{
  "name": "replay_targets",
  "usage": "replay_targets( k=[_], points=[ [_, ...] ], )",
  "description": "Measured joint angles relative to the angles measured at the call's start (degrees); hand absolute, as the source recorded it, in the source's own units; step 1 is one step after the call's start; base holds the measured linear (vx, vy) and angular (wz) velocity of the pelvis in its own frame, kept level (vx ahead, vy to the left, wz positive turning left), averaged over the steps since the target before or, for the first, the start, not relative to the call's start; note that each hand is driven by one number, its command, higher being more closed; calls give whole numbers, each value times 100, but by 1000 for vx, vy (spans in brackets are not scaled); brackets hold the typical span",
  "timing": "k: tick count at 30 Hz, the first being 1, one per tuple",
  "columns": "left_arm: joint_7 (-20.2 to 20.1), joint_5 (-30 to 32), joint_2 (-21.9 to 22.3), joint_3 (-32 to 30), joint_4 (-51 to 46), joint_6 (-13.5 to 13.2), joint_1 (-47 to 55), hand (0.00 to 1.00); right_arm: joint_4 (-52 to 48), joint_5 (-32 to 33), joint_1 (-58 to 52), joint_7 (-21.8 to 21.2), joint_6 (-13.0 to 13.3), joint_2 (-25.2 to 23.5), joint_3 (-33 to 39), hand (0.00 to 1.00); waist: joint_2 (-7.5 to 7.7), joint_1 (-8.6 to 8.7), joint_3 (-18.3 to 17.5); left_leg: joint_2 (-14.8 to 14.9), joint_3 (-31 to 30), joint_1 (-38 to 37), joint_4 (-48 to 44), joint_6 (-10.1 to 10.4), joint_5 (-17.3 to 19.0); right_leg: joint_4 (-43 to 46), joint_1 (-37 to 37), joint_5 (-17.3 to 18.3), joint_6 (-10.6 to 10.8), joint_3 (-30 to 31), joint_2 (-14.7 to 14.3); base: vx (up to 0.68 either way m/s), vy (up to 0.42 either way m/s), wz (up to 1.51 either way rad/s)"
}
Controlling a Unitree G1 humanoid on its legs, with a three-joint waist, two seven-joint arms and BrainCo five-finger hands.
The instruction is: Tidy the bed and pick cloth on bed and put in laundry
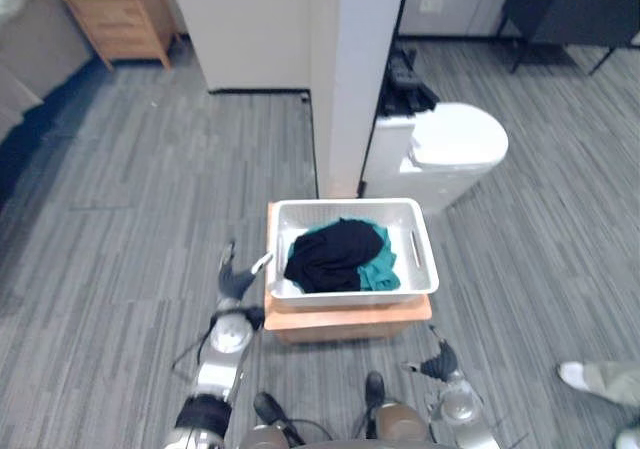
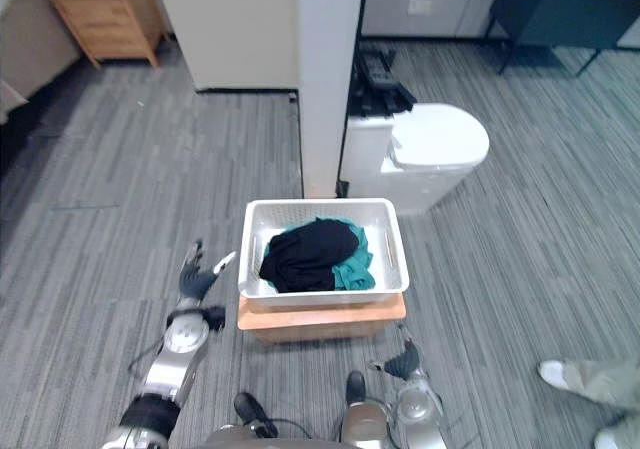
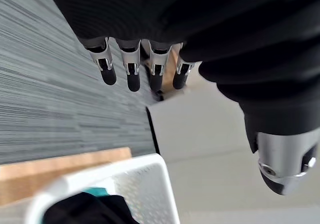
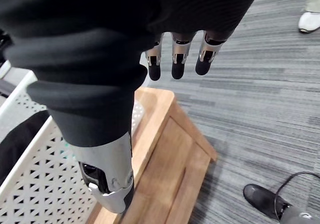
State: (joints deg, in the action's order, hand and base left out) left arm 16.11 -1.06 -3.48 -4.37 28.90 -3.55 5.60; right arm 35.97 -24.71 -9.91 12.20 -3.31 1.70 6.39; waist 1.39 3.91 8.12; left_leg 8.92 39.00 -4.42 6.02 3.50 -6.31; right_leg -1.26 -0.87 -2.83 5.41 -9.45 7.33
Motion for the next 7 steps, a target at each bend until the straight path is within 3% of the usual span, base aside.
replay_targets(
  k=[7],
  points=[
    [-313, 122, 586, -728, 1233, 155, 685, 0, 378, 241, -70, 5, -89, -374, 650, 0, 14, -198, -251, -25, 31, -153, 1, -13, 29, -3, -180, 25, 25, -57, 81, -17, 11, 1]
  ],
)
